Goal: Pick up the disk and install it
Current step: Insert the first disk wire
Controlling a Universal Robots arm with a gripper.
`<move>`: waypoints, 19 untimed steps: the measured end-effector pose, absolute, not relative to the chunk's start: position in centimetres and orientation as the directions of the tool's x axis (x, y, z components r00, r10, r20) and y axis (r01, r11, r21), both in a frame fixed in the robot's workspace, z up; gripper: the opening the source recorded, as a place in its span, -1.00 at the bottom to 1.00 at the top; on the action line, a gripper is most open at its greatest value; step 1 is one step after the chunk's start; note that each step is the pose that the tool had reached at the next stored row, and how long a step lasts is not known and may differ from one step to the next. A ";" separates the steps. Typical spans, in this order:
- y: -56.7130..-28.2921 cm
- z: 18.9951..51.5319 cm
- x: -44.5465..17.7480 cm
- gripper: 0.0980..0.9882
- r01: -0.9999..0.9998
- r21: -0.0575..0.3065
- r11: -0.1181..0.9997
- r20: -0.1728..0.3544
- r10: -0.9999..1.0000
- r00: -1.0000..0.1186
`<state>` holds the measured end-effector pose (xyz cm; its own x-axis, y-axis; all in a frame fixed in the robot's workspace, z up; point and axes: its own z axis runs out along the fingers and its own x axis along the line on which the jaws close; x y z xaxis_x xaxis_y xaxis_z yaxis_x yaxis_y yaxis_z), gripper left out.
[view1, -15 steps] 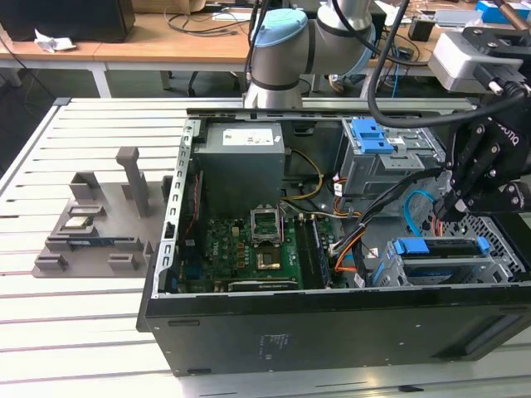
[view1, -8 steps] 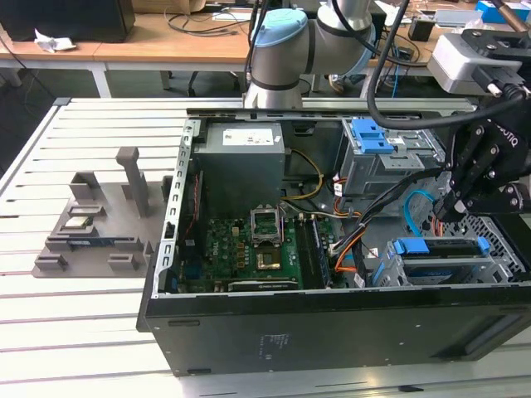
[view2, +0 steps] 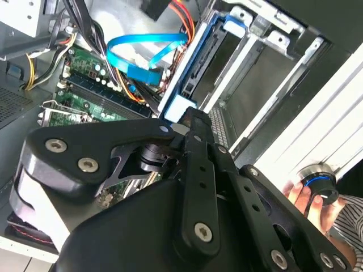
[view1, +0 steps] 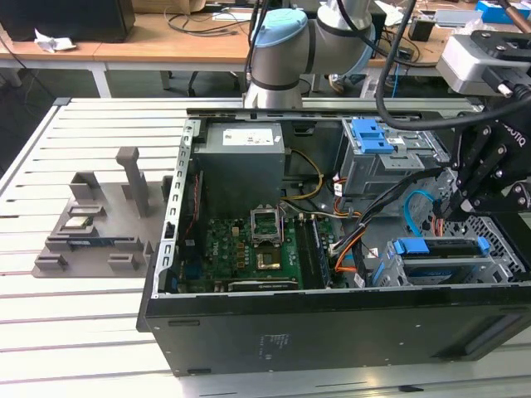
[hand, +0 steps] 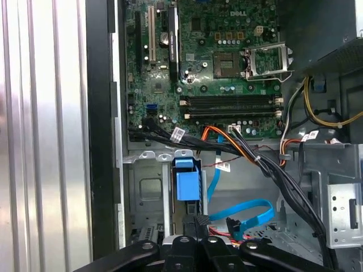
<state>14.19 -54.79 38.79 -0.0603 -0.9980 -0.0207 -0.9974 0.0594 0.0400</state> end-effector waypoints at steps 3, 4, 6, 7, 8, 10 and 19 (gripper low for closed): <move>-54.2 38.6 14.8 -0.98 -0.997 0.040 0.059 -0.020 -0.998 -0.060; -54.0 38.6 14.9 -0.98 -0.997 0.040 0.059 -0.020 -0.998 -0.060; -53.3 38.5 15.1 -0.98 -0.997 0.040 0.059 -0.020 -0.998 -0.060; -53.0 38.4 15.3 -0.98 -0.997 0.040 0.059 -0.020 -0.998 -0.060; -52.5 38.3 16.0 -0.98 -0.997 0.041 0.060 -0.020 -0.998 -0.060; -51.7 38.1 17.0 -0.98 -0.997 0.042 0.059 -0.019 -0.998 -0.060; -49.8 37.0 18.9 -0.98 -0.997 0.044 0.060 -0.018 -0.998 -0.060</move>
<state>18.89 -49.75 37.02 -0.0604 -0.9980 -0.0176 -0.9972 0.0596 0.0441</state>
